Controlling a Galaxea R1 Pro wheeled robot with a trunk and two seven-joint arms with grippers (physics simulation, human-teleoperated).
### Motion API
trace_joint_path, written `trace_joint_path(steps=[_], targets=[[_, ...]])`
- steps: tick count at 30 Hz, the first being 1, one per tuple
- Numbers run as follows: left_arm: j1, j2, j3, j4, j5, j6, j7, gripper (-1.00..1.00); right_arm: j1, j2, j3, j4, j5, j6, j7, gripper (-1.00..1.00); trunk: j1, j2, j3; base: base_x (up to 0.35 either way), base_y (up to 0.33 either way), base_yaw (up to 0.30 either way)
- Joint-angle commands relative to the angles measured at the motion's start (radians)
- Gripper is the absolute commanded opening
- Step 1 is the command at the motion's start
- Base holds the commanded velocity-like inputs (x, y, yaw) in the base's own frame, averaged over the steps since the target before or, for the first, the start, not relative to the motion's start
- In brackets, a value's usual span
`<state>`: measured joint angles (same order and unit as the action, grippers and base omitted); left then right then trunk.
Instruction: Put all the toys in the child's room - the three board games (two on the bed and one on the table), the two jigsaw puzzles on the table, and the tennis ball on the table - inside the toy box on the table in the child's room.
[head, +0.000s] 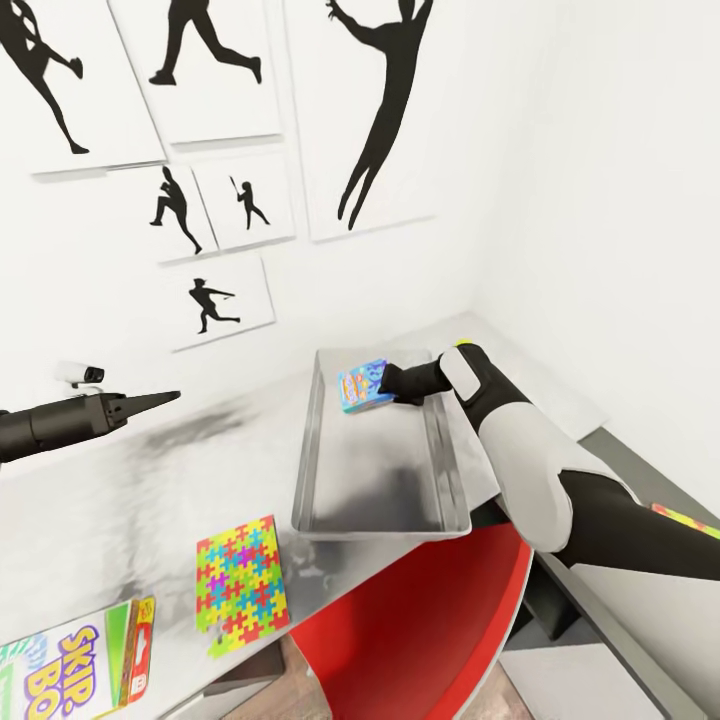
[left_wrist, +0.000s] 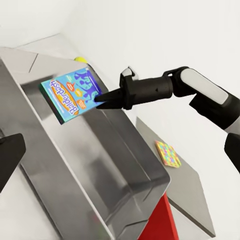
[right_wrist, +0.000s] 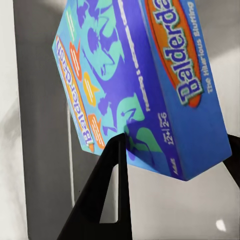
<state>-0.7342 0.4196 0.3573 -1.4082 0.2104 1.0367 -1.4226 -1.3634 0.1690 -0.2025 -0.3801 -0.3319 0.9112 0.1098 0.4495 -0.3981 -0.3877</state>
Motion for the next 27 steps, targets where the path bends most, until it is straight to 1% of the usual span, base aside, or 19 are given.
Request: trace_joint_path(steps=[1, 9, 12, 17, 27], targets=[[-0.001, 0.000, 0.000, 0.000, 0.001, 0.011, -0.003, 1.00, -0.001, 0.001, -0.008, -0.001, 0.010, 0.005, 0.007, -1.00, 0.000, -0.002, -0.003, 0.000, 0.000, 0.000], [-0.001, 0.001, 0.019, 0.000, 0.001, 0.011, -0.004, 1.00, -0.002, 0.000, -0.007, -0.001, 0.010, 0.005, 0.005, -1.00, 0.000, -0.002, -0.017, 0.000, 0.000, 0.000], [-0.001, 0.001, 0.020, 0.000, 0.001, 0.011, -0.005, 1.00, -0.002, 0.001, -0.007, -0.001, 0.010, 0.005, -0.002, -1.00, 0.000, -0.002, -0.022, 0.000, 0.000, 0.000], [-0.001, 0.001, 0.021, 0.000, 0.001, 0.011, -0.006, 1.00, -0.003, 0.001, -0.008, -0.002, 0.009, 0.006, -0.036, -1.00, 0.000, -0.002, -0.030, 0.000, 0.000, 0.000], [-0.001, 0.001, 0.021, 0.000, 0.001, 0.011, -0.006, 1.00, -0.016, 0.001, -0.008, -0.002, 0.008, 0.006, -0.043, -1.00, 0.000, -0.002, -0.047, 0.000, 0.000, 0.000]])
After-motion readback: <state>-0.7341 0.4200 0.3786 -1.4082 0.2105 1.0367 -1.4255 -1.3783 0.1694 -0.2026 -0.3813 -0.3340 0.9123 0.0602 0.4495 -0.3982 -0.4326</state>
